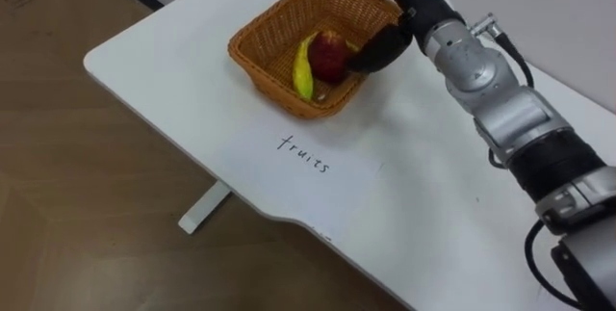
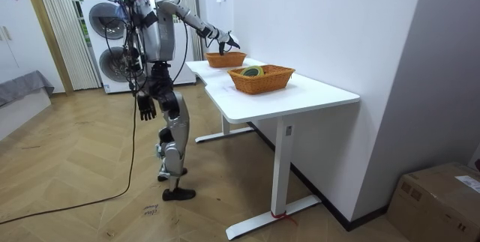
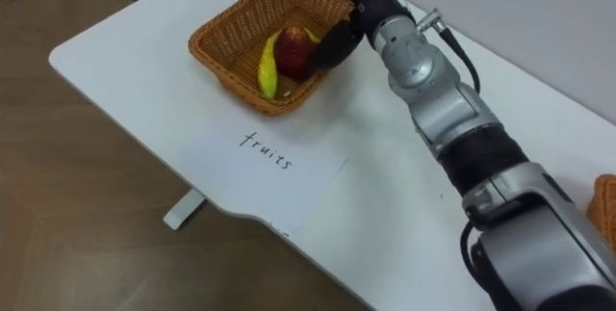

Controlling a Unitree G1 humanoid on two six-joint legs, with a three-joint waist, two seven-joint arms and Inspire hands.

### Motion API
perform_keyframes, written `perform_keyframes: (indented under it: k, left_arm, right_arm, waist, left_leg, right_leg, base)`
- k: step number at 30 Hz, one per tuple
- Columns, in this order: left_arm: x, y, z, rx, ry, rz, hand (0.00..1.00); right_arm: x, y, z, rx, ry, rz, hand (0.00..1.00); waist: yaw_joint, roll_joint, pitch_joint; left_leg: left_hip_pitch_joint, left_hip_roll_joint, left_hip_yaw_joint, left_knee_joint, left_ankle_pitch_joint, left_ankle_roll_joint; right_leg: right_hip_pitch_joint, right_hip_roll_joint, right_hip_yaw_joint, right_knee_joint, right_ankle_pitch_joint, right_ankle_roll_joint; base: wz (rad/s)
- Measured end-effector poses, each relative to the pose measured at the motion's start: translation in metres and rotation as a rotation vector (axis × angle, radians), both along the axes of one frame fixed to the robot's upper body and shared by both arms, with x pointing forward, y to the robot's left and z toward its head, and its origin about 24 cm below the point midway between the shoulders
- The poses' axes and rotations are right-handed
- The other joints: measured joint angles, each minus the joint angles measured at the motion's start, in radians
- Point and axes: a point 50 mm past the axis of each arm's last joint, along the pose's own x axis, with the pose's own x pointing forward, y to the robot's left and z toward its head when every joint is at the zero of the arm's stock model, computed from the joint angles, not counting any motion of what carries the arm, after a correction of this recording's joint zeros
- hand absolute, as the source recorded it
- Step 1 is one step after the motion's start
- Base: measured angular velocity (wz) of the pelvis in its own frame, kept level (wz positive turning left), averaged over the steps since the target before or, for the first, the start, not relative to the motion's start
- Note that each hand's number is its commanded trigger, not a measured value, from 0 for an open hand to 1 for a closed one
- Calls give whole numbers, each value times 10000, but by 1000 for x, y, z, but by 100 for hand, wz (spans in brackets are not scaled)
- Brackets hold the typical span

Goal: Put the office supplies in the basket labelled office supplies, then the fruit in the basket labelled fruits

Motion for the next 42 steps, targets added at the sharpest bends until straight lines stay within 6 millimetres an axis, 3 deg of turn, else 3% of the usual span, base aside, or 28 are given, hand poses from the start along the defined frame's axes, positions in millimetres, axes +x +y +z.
perform_keyframes:
  k: [6,15,21,28,32,42]
  left_arm:
    - [-1,2,2,112,-207,26,0]
    - [-7,0,0,193,-88,118,0]
    - [1,-1,1,161,-305,125,0]
    - [19,-3,4,82,-1036,40,0]
    - [25,-5,5,48,-1341,159,0]
    - [26,-4,6,99,-1543,108,0]
  right_arm:
    - [-2,-9,29,685,-1021,-98,0]
    - [-17,-26,37,1176,-1780,-358,0]
    - [-24,-38,49,1129,-2549,-758,0]
    - [-34,-62,59,1662,-3268,-1614,0]
    - [-40,-66,65,2016,-3631,-1655,0]
    - [-70,-95,74,2345,-4827,-2482,0]
  waist:
    - [-529,26,-1]
    - [-1190,320,-235]
    - [-1694,539,-307]
    - [-2376,569,-317]
    - [-2464,595,-312]
    - [-3113,788,-245]
  left_leg:
    - [384,2,118,-2,-53,12]
    - [759,112,522,-41,-91,48]
    - [1040,176,791,-137,-92,48]
    - [1228,221,1127,-273,-97,59]
    - [1463,305,1475,-412,-105,55]
    - [1727,368,1865,-548,-177,68]
  right_leg:
    - [350,29,270,-3,6,11]
    - [546,19,707,56,31,25]
    - [575,42,992,182,42,18]
    - [563,75,1316,210,58,-1]
    - [574,154,1626,216,69,-15]
    - [558,189,2064,197,74,-10]
  base:
    - [-7]
    - [-13]
    - [-14]
    - [-14]
    - [-29]
    - [-11]
